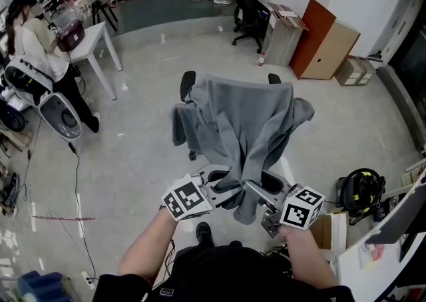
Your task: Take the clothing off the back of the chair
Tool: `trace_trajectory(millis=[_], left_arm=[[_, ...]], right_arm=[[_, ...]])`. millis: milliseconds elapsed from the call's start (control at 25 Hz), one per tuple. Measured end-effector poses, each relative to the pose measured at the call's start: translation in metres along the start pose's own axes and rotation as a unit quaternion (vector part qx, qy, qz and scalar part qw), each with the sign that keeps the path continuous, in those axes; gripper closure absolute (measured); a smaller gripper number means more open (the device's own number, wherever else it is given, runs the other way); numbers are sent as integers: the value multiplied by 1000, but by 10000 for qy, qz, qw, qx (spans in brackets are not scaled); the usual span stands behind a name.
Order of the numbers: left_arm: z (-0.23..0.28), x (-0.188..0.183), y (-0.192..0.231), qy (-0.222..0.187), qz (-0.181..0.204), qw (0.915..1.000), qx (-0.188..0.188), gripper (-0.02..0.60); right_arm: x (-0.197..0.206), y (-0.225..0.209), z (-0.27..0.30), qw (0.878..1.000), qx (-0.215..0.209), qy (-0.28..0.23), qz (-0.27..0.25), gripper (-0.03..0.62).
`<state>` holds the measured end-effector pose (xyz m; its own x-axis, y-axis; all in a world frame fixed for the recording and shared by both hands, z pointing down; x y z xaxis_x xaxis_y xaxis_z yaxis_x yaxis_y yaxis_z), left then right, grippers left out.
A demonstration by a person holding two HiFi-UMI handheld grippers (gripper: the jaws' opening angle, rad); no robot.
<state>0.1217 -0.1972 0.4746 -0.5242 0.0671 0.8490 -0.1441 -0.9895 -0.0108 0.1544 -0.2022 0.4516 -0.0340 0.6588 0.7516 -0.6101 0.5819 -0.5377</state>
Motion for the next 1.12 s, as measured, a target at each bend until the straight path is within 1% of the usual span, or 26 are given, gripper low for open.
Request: trace_trajectory(millis=[120,240,400,520,560,640,720,800,920,1000,1120], left_arm=[[-1,4,-4,98,120,9998,126,427],[-2,4,-8,122,170,9997,154,422],[3,2,-14,229,304,9992,99,423],[7,5,-16,443,465,9979,-47,426],[9,8,-16,538,517,9972,-108,426],[12,13,-15,710,576,9956,-203,428],[14,15,-16,793,557,9950,-246,426],[16,16,-17,762,518,9954,-266,427],[14,14,-17,543,369,9976,-214,417],[9,14,-15,422,246,9986,-196,379],[2,13,-11,336,168,9990,-260,379]], right_arm=[[3,2,2,9999,-135,67,0,359],[6,6,5,9997,-175,174,-65,359],[9,11,10,9986,-31,391,-350,359],[11,13,15,9962,149,631,-577,370],[13,14,17,9952,198,707,-646,379],[17,16,19,9931,280,809,-801,418],[19,19,20,9911,363,840,-970,480],[21,18,20,9900,413,834,-1059,527],[16,10,14,9910,462,702,-1042,540],[9,1,4,9925,549,543,-943,545],[2,-12,-11,9946,647,323,-745,546]])
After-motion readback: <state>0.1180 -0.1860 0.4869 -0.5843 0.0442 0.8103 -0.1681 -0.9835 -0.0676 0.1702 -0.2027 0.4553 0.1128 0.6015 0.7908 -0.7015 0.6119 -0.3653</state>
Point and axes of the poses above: the fingertips, and each gripper's own axes: z forward along the fingers, y to its left, x out of its underside, the point moved 1 cm from there along -z, backward along the fingers, and after that the axes turned 15 degrees about y, right-handed, at the moved point
